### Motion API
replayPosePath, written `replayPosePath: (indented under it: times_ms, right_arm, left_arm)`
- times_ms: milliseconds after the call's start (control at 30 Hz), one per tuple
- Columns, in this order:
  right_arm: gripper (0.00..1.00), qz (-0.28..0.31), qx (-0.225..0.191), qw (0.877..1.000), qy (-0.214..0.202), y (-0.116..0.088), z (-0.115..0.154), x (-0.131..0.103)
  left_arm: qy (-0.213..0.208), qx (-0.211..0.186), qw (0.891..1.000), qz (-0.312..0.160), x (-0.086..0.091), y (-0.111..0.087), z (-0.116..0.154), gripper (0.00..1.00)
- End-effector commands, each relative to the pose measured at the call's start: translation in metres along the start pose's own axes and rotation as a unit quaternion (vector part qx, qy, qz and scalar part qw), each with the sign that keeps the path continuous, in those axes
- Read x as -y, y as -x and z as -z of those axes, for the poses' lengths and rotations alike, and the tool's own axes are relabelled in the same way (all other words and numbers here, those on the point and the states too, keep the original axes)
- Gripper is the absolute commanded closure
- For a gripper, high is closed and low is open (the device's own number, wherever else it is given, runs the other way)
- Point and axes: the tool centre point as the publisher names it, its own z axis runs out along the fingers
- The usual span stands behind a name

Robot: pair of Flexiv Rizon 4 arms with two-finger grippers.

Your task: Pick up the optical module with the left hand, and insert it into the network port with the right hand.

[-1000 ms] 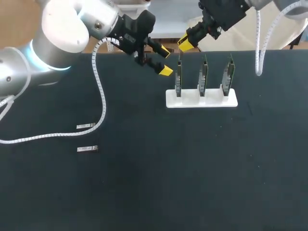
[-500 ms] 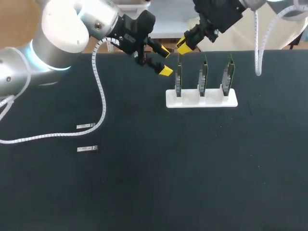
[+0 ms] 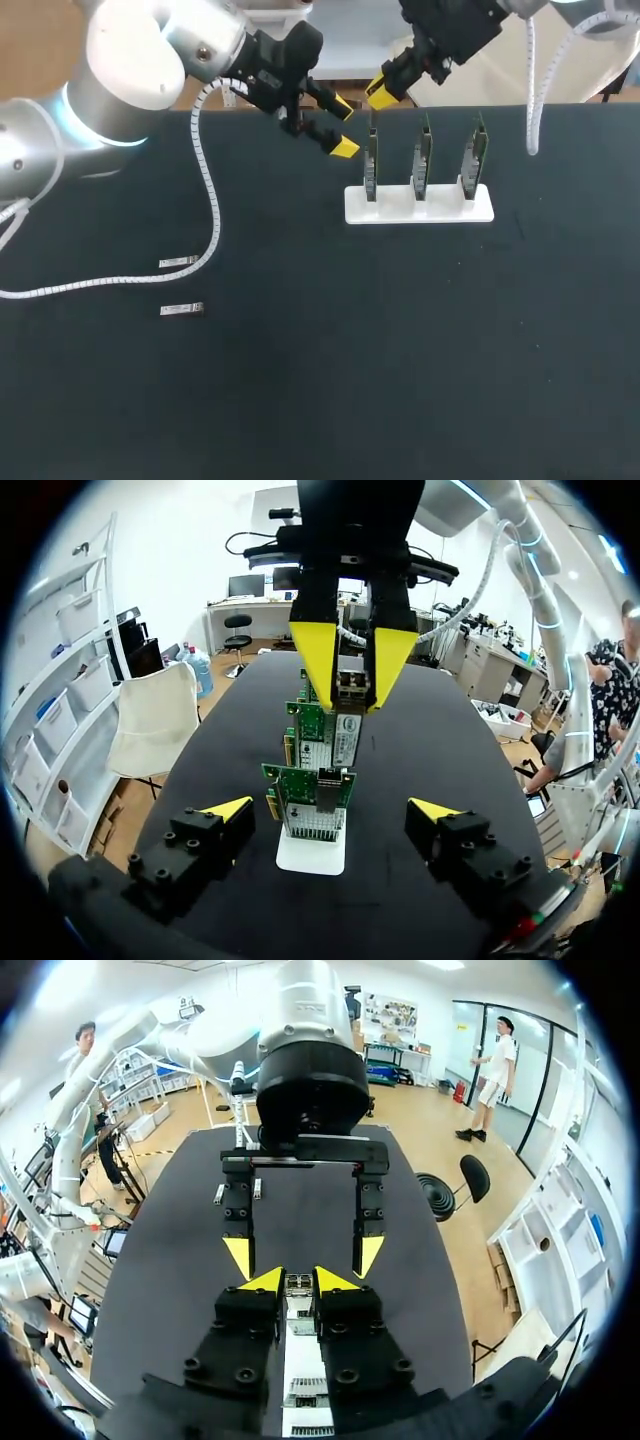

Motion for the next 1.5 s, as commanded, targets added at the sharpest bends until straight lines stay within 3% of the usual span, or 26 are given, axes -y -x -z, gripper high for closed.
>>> replayPosePath:
  times_ms: [33,1500]
  right_arm:
    - [1.00,-0.001,0.000,1.000,0.004,-0.001,-0.002,0.004]
    - [1.00,-0.015,-0.009,1.000,0.001,-0.011,-0.009,0.002]
  left_arm:
    - [-0.002,-0.003,1.000,0.000,-0.001,0.001,0.000,0.00]
    - [-0.002,-0.003,1.000,0.000,-0.001,0.001,0.000,0.00]
